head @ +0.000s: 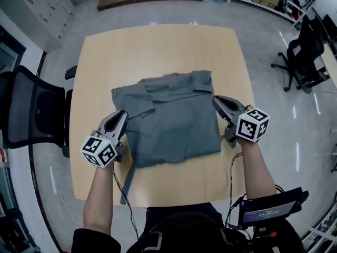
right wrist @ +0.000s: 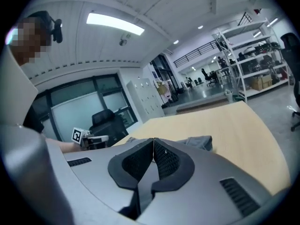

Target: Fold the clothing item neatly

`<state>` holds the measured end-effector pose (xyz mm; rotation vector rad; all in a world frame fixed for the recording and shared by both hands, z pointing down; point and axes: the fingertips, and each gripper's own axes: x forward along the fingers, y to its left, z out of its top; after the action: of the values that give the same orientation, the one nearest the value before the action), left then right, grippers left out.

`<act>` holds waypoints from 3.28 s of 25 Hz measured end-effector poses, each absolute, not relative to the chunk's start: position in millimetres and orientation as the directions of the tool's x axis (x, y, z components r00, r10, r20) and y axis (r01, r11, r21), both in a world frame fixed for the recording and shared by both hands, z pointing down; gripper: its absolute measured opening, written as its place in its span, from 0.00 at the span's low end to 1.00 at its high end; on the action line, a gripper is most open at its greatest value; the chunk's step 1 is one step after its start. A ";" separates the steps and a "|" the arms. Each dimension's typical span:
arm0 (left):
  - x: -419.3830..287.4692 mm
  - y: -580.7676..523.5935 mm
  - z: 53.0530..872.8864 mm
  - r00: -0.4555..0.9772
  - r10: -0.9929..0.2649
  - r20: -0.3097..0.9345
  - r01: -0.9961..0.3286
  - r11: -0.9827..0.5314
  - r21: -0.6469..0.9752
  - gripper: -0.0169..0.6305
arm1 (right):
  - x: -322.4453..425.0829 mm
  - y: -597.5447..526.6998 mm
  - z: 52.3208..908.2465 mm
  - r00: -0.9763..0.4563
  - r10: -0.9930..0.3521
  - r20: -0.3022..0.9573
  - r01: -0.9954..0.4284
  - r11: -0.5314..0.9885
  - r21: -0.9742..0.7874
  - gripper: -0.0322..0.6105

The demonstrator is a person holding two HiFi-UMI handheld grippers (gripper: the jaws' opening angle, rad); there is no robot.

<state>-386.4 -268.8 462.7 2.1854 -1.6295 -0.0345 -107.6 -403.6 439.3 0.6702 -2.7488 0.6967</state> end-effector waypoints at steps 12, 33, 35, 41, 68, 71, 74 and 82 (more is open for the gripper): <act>-300.6 -190.6 320.1 0.273 -0.962 0.022 -0.921 -0.255 0.295 0.03 | -83.0 -314.7 307.3 -0.914 -0.385 0.131 -0.406 0.877 -0.258 0.06; -211.3 -22.3 282.0 0.287 -0.958 0.004 -0.944 -0.282 0.172 0.03 | -53.3 -145.4 297.2 -0.903 -0.408 0.131 -0.427 0.884 -0.192 0.06; -214.7 0.1 285.8 0.305 -0.952 0.010 -0.938 -0.299 0.172 0.03 | -58.4 -121.6 296.3 -0.896 -0.423 0.137 -0.442 0.879 -0.179 0.06; -219.8 69.4 295.0 0.353 -0.935 0.027 -0.922 -0.343 0.181 0.03 | -60.7 -44.7 288.9 -0.869 -0.478 0.125 -0.494 0.849 -0.186 0.07; -19.4 213.3 276.7 0.307 -0.950 0.054 -0.943 -0.296 0.153 0.03 | 122.1 139.1 296.7 -0.921 -0.379 0.089 -0.389 0.901 -0.192 0.06; -9.2 226.5 272.0 0.243 -0.969 0.054 -0.962 -0.233 0.141 0.03 | 138.8 151.7 293.4 -0.923 -0.377 0.075 -0.384 0.904 -0.188 0.07; -1.7 242.1 266.8 0.224 -0.973 0.059 -0.966 -0.214 0.145 0.03 | 148.1 164.9 288.9 -0.920 -0.386 0.059 -0.390 0.901 -0.191 0.07; 0.5 300.2 264.7 0.306 -0.951 0.035 -0.942 -0.297 0.156 0.03 | 138.3 228.3 270.9 -0.908 -0.417 0.041 -0.418 0.896 -0.146 0.07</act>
<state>0.5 300.2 264.7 2.4164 -1.7664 -0.0958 138.3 228.3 270.9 0.6719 -3.0507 0.2377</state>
